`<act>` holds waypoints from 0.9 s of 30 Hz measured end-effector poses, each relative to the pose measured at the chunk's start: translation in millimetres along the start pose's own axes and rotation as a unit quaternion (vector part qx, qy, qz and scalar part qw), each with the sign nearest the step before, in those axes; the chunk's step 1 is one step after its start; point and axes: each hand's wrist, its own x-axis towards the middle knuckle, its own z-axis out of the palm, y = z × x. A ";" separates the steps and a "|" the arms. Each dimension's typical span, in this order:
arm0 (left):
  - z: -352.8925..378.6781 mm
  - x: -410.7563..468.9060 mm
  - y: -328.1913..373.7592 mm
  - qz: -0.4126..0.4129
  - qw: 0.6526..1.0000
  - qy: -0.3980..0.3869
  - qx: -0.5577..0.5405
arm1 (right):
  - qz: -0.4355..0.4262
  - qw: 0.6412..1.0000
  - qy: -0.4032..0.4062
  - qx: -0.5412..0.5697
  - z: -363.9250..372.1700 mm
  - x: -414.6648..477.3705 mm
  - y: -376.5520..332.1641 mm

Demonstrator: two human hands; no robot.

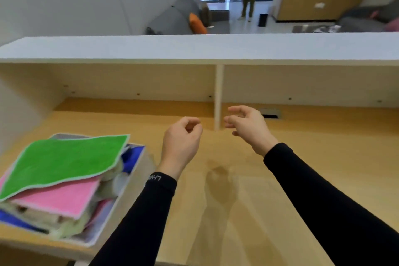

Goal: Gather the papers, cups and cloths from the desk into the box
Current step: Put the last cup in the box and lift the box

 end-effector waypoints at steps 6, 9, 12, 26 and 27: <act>162.3 -11.2 62.2 0.019 0.990 -0.140 -0.005 | 0.044 0.993 0.107 0.036 -165.1 17.5 71.2; 249.9 -23.9 96.9 0.017 0.980 -0.196 -0.005 | 0.066 0.985 0.155 0.046 -255.2 26.9 108.3; 328.0 -35.1 129.4 0.019 0.969 -0.248 0.000 | 0.088 0.976 0.195 0.046 -335.9 32.1 141.4; 538.7 -34.0 198.6 0.003 0.925 -0.378 0.040 | 0.211 0.911 0.352 0.033 -542.3 98.2 256.1; 543.5 -29.6 196.8 0.000 0.925 -0.378 0.044 | 0.219 0.905 0.362 0.040 -546.4 105.8 262.4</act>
